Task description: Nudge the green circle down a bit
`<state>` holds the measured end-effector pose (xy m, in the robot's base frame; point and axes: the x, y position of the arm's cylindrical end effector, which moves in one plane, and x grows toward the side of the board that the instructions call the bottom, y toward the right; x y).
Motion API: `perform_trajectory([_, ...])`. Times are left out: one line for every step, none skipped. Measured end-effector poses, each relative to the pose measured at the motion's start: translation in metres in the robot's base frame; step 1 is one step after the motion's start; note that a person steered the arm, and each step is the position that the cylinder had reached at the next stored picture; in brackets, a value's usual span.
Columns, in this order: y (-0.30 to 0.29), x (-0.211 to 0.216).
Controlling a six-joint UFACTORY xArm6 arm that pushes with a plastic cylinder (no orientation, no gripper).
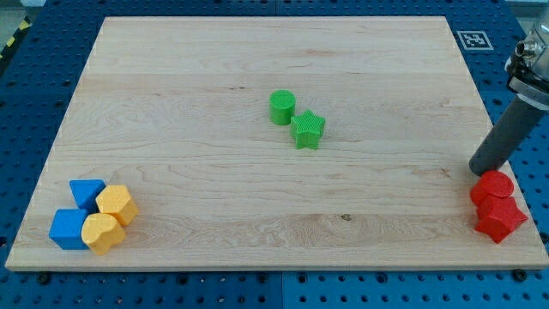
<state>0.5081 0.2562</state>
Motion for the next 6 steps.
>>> perform_trajectory([0.000,-0.003])
perform_trajectory([-0.029,-0.054])
perform_trajectory([-0.098,-0.114])
perform_trajectory([-0.174,-0.135])
perform_trajectory([-0.225,-0.138])
perform_trajectory([-0.236,-0.112])
